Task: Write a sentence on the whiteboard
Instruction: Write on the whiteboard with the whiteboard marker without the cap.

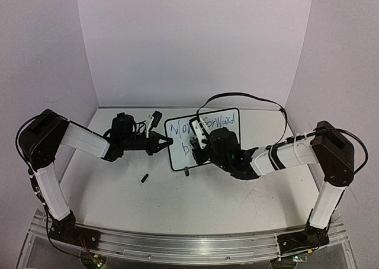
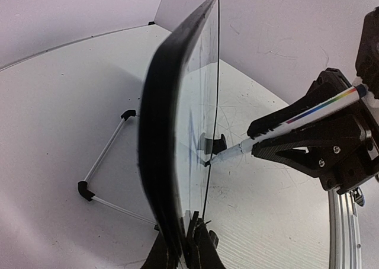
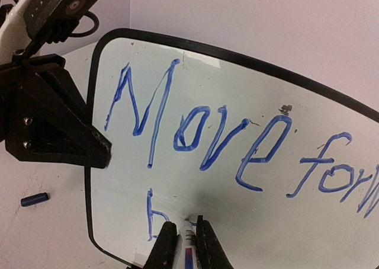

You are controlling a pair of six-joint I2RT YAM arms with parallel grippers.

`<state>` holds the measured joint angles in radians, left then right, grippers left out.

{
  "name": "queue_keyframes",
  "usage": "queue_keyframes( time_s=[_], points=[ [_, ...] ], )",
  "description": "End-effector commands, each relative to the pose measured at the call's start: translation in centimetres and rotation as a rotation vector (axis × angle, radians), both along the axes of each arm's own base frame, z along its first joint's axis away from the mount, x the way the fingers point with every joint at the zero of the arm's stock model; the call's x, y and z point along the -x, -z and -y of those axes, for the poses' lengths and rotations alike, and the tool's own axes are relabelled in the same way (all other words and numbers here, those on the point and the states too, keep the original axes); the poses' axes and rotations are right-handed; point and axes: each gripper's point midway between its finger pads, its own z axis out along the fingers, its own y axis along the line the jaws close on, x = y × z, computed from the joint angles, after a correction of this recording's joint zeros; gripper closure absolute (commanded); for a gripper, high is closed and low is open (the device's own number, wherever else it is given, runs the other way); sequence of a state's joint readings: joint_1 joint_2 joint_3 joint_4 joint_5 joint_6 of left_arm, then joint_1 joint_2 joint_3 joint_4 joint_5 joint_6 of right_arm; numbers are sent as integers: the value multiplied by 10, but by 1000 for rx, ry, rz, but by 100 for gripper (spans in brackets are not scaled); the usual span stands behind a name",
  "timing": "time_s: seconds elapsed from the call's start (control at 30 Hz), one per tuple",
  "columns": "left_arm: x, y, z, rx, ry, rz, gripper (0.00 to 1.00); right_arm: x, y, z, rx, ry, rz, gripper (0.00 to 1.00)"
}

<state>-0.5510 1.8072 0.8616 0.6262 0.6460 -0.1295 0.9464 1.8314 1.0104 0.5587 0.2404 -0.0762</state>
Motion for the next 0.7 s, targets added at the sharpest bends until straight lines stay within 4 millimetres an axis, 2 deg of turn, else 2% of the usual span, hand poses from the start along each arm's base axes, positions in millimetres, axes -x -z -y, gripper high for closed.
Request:
queue_keyframes(
  time_s=[0.0, 0.37, 0.67],
  points=[
    [-25, 15, -21, -106, -146, 50, 100, -3, -6, -11, -19, -12, 15, 100],
    [-26, 15, -22, -107, -148, 50, 100, 7, 15, -3, 1, -3, -38, 100],
    [-26, 16, -21, -109, -147, 48, 100, 7, 21, 5, 16, 21, -43, 100]
  ],
)
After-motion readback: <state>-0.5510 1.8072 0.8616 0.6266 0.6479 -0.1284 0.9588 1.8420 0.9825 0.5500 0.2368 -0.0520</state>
